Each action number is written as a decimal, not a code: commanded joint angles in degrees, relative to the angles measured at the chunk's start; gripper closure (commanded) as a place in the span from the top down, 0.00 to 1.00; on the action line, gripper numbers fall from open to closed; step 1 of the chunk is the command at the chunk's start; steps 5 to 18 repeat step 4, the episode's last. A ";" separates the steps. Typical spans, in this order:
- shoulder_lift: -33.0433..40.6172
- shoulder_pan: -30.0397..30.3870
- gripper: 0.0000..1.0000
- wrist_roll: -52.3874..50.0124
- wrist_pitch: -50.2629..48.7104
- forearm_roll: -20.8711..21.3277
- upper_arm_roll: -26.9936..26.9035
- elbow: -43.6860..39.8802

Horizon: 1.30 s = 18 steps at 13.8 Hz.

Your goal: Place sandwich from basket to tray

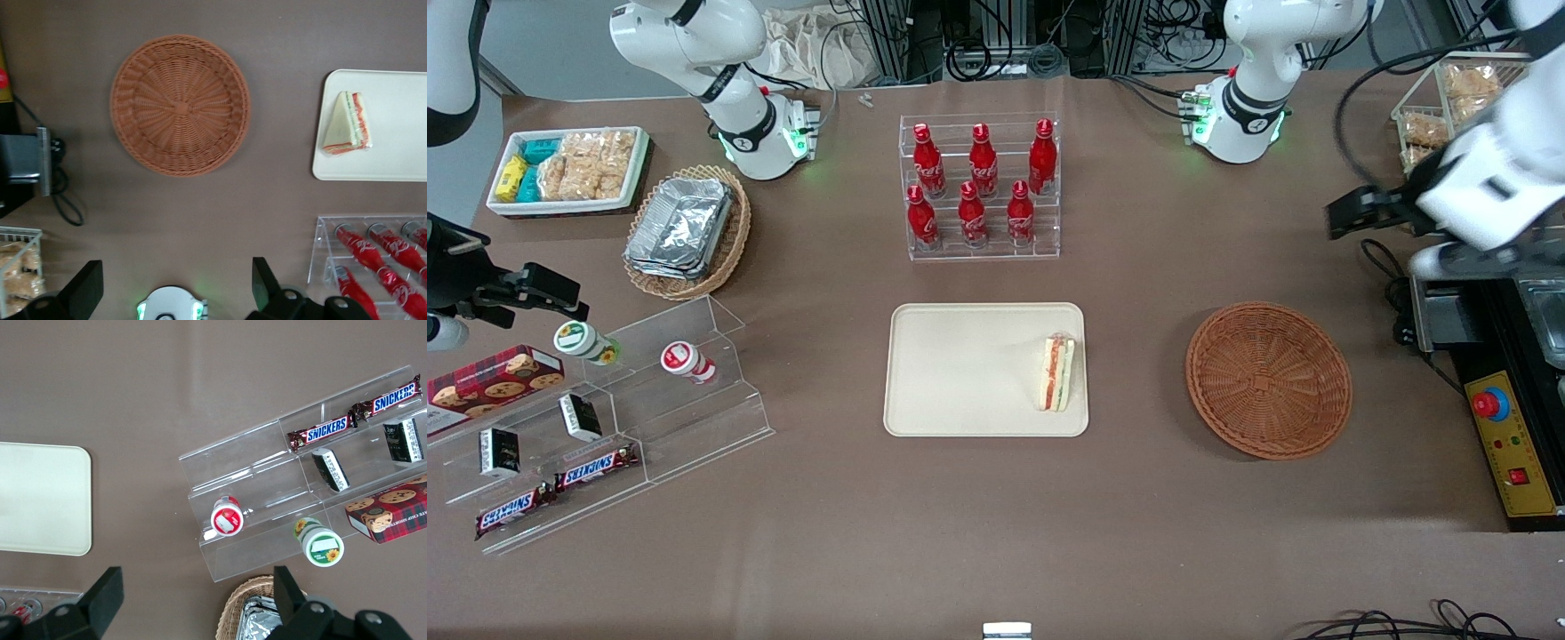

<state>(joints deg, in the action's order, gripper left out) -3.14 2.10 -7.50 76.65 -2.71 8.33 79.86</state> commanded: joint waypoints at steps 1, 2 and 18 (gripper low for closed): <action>3.93 -4.56 1.00 3.37 -1.06 -0.55 -6.91 2.59; 3.84 -4.74 1.00 3.37 -1.06 -0.11 -7.01 2.15; 3.67 -4.74 1.00 3.28 -0.89 1.64 -6.57 1.97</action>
